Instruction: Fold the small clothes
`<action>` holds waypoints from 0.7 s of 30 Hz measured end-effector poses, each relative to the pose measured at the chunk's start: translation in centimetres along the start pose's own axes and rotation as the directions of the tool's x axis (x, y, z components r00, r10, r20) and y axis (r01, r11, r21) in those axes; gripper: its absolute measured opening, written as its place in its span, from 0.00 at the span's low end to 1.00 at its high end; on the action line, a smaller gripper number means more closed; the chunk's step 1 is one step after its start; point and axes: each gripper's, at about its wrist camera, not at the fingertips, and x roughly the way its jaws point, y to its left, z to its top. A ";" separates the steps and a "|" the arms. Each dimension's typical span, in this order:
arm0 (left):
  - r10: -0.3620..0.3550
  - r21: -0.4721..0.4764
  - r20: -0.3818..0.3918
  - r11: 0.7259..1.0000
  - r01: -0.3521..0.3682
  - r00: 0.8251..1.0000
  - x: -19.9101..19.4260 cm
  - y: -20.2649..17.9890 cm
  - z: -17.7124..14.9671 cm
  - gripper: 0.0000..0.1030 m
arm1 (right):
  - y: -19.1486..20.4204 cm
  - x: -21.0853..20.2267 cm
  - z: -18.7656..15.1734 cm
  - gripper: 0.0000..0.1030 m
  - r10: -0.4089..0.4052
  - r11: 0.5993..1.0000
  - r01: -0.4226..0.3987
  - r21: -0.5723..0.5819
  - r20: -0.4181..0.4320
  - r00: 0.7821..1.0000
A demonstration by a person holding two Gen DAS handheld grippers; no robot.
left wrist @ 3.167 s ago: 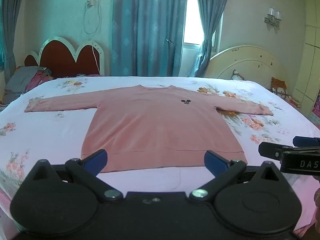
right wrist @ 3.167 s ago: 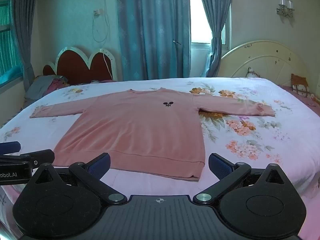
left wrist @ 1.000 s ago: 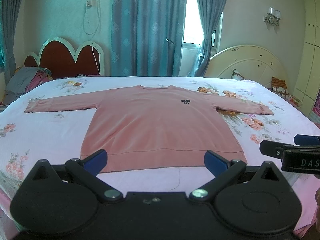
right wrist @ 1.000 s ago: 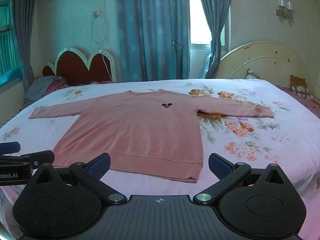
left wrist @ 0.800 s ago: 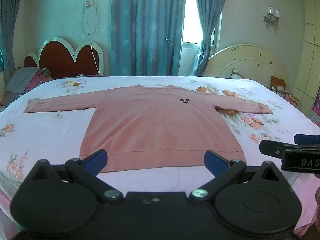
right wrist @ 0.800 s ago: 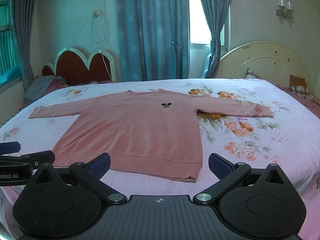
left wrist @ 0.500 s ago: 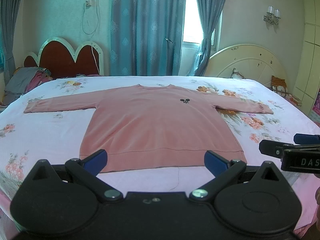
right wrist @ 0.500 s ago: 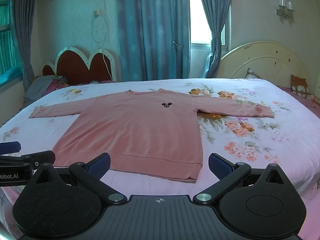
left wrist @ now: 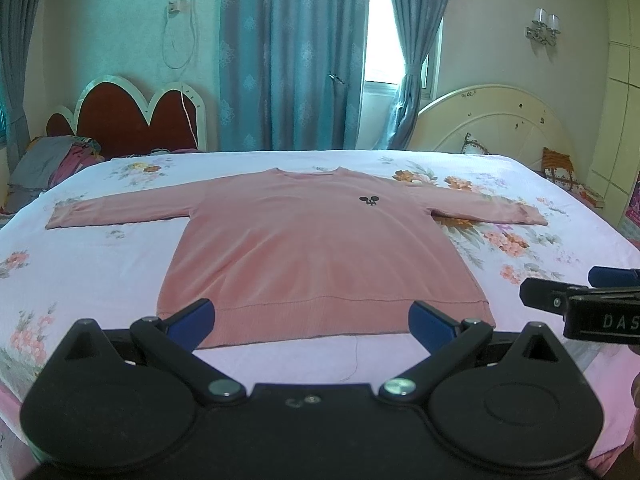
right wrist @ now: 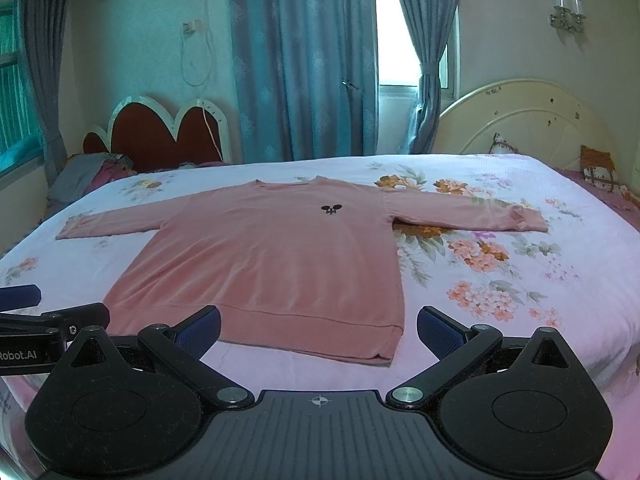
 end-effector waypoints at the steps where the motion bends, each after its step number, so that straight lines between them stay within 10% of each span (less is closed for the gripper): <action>1: 0.000 0.001 0.001 1.000 0.000 1.000 0.1 0.1 0.1 1.00 | -0.1 0.1 0.0 1.00 0.000 1.000 0.000 0.001 -0.001 1.000; 21: -0.043 0.017 -0.029 0.999 0.043 0.999 7.3 0.9 4.1 1.00 | -0.8 7.4 4.0 1.00 -0.063 0.998 0.064 0.028 -0.013 0.998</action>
